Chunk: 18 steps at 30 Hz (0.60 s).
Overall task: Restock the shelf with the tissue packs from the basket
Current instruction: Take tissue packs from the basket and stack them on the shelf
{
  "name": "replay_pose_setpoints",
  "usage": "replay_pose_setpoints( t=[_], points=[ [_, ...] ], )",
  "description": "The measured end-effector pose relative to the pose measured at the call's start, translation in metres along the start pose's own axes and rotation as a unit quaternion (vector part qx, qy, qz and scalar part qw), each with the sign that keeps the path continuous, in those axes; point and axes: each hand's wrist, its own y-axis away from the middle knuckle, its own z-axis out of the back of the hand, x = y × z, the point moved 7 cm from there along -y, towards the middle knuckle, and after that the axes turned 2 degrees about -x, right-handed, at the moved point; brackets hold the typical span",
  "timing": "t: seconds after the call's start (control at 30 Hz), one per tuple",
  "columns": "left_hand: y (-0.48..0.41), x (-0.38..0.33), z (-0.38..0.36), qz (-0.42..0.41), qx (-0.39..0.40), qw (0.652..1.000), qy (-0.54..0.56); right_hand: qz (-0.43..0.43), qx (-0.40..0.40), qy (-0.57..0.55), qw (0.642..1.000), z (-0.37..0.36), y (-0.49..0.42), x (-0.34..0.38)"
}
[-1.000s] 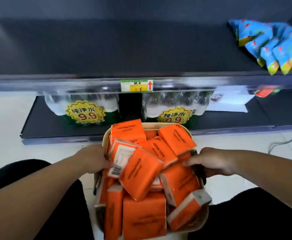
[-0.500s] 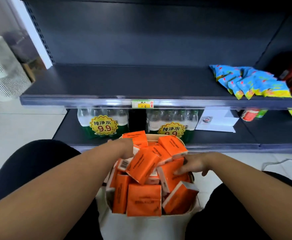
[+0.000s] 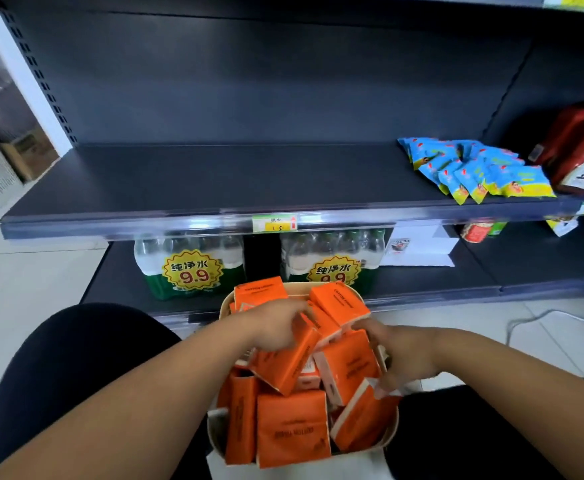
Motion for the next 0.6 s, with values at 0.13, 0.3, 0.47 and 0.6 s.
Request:
replay_pose_setpoints(
  t=[0.13, 0.3, 0.47, 0.6],
  points=[
    [-0.017, -0.007, 0.000, -0.073, 0.062, 0.989, -0.109, 0.010, 0.013, 0.029, 0.999, -0.012, -0.005, -0.001],
    [-0.020, 0.008, -0.014, -0.064, 0.073, 0.972, -0.213, 0.064, 0.037, 0.232, 0.970, -0.023, -0.016, 0.039],
    [-0.024, -0.001, -0.028, -0.091, 0.030, 0.967, -0.236, 0.044, 0.087, 0.307, 0.947, -0.055, -0.033, 0.048],
    [-0.026, 0.004, -0.026, -0.073, 0.034, 0.964, -0.254, 0.038, 0.040, 0.346, 0.937, -0.058, -0.043, 0.039]
  ],
)
